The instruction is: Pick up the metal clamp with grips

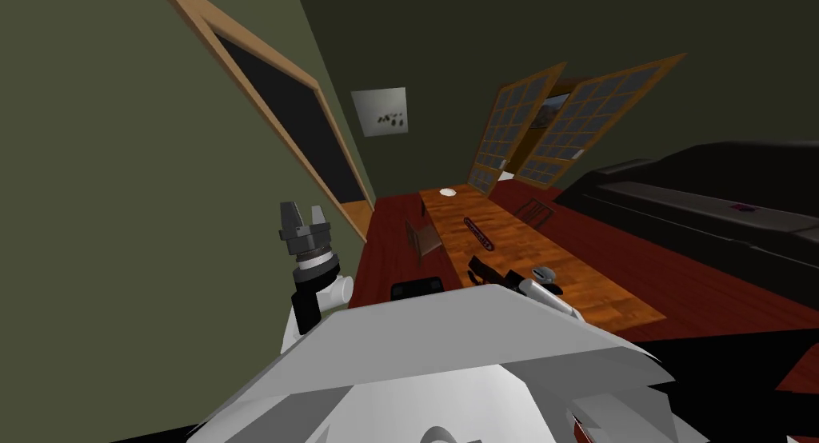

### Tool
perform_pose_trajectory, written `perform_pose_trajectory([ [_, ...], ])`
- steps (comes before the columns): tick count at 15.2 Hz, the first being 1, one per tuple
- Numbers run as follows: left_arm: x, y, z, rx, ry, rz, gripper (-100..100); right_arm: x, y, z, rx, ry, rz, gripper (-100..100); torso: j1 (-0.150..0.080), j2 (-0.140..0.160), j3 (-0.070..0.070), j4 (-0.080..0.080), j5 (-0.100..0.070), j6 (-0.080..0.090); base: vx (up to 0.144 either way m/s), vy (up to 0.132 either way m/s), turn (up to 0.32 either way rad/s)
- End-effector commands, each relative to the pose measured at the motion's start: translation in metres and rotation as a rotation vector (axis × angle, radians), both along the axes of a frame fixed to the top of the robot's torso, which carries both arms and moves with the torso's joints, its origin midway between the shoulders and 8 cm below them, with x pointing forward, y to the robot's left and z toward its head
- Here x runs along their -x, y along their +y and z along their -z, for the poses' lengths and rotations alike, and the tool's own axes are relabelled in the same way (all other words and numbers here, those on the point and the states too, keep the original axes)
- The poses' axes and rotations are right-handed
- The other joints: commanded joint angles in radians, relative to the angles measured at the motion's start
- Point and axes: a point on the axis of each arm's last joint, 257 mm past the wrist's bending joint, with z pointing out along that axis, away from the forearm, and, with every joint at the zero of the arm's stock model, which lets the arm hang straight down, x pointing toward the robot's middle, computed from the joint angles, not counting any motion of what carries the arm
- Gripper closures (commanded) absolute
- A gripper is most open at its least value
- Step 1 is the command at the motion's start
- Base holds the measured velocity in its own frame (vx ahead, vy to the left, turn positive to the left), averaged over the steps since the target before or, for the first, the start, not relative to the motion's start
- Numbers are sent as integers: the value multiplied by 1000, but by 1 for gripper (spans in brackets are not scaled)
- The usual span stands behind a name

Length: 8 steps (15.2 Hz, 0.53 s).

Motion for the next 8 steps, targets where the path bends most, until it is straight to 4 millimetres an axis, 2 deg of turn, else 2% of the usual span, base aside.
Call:
perform_pose_trajectory([
  [1,0,0,0,0,0,0,0,13,16,8,-72,21,71,-100,0,0,0,0,0,0,140,-28,-11],
  [2,0,0,0,0,0,0,0,13,16,8,-72,21,71,-100,-1,0,0,0,0,0,120,-21,-8],
  [4,0,0,0,0,0,0,0,26,38,14,-155,46,151,-100,-1,1,1,0,0,0,139,-22,-19],
  [5,0,0,0,0,0,0,0,26,38,14,-155,46,151,-100,-1,0,0,0,0,0,130,-23,-13],
  [8,0,0,0,0,0,0,0,40,61,20,-238,72,229,-100,0,1,1,0,0,0,126,-20,-19],
])
